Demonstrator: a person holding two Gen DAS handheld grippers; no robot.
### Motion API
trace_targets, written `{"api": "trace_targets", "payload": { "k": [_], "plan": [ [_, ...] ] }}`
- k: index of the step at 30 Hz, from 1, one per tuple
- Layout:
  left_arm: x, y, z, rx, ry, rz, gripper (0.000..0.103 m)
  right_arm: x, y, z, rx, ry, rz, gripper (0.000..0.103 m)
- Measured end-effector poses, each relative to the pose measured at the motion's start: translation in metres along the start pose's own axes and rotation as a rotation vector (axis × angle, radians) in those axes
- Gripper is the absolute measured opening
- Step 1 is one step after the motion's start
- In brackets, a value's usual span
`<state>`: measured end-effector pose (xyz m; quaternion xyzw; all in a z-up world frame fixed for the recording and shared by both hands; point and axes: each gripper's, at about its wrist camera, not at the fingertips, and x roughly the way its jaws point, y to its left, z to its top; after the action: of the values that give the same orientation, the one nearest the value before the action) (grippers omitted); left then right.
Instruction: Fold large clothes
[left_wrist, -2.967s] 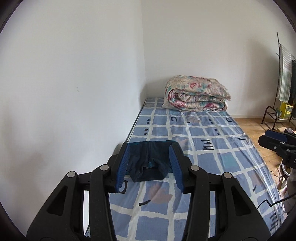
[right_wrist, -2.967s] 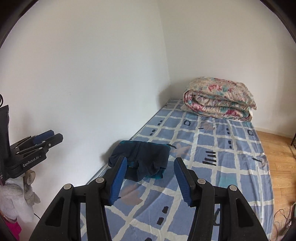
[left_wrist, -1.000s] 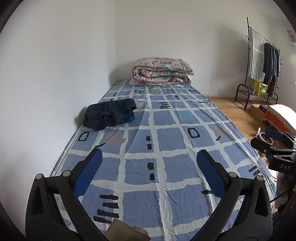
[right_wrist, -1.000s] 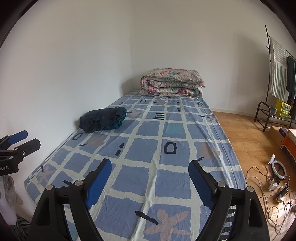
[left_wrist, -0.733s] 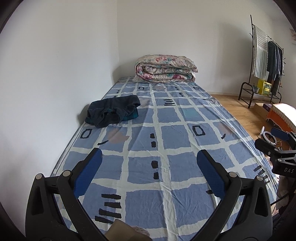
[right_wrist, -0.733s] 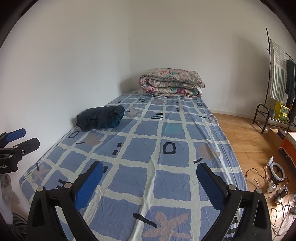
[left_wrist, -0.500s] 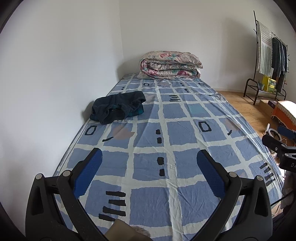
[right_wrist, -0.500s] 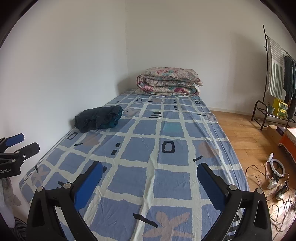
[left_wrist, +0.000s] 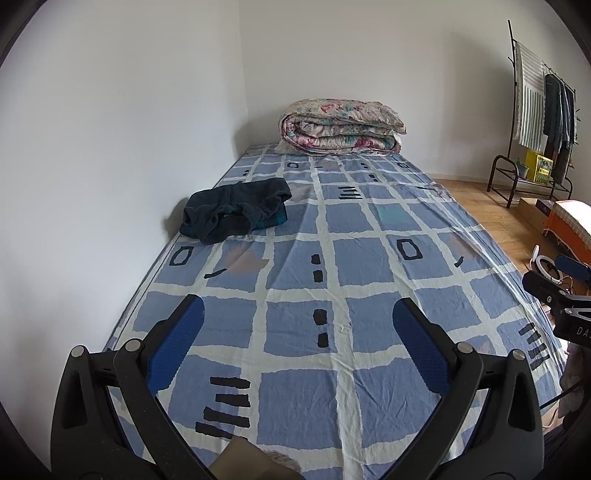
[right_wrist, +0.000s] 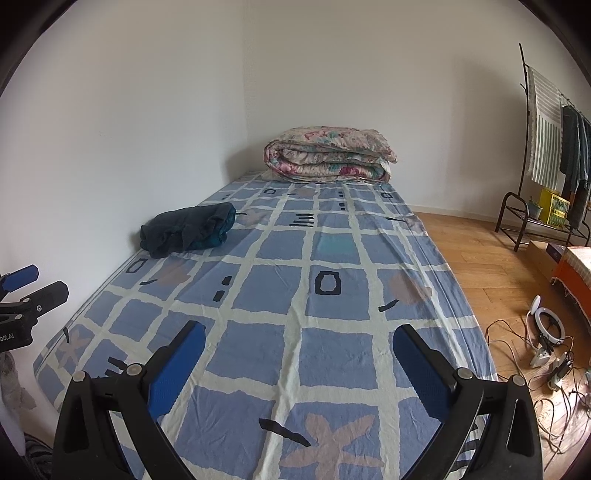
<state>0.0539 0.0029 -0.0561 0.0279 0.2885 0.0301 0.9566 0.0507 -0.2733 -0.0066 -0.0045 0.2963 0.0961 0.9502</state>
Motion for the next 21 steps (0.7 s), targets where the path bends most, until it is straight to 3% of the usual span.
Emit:
{"api": "trace_targets", "payload": {
  "k": [21],
  "plan": [
    [-0.0026,-0.0025,-0.0002,-0.003,-0.001,0.0,0.103,0.0002,0.002,-0.0019,0.007,0.002,-0.009,0.103]
  ]
}}
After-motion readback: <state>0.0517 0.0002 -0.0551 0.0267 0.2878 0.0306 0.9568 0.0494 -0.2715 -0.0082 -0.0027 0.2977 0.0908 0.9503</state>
